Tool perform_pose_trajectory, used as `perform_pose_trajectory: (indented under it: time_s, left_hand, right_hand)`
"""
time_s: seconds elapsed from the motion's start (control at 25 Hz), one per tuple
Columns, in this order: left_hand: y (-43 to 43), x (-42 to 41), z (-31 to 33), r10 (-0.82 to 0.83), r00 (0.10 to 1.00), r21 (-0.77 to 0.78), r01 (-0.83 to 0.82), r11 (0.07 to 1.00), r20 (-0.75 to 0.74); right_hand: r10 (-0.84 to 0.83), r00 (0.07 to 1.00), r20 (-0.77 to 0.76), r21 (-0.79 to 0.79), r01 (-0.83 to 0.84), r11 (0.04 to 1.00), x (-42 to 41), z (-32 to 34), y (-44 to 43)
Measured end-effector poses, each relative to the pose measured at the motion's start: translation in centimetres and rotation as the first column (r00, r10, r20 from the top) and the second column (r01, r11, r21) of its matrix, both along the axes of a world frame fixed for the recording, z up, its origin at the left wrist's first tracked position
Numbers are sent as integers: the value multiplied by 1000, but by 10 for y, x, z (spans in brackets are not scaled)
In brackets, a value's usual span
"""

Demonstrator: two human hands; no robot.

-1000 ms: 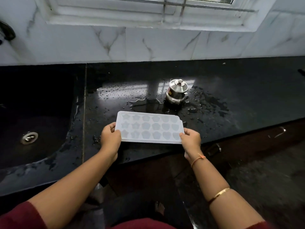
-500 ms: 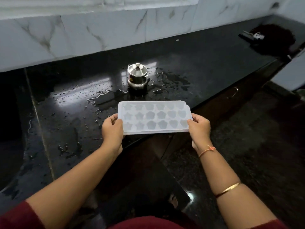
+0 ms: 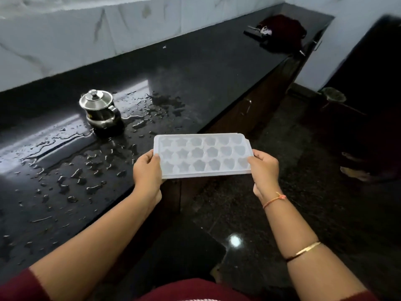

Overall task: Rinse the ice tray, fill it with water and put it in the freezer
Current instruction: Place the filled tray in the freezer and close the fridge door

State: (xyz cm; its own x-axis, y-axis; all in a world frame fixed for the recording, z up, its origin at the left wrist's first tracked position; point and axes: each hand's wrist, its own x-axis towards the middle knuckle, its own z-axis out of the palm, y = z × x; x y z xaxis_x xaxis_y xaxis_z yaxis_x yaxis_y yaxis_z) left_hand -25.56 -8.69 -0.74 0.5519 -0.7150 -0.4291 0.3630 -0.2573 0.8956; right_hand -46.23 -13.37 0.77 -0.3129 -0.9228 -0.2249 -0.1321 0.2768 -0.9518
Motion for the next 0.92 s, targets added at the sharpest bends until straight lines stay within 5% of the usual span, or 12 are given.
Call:
perform_pose_trajectory:
  time_s: [0.44, 0.92]
  left_hand:
    - [-73, -128, -17, -261, 965, 85, 259, 962, 16]
    - [-94, -249, -21, -559, 829, 156, 549, 821, 23]
  right_hand:
    - [-366, 930, 43, 8, 366, 931, -137, -20, -35]
    - [-618, 781, 92, 123, 607, 785, -252, -49, -7]
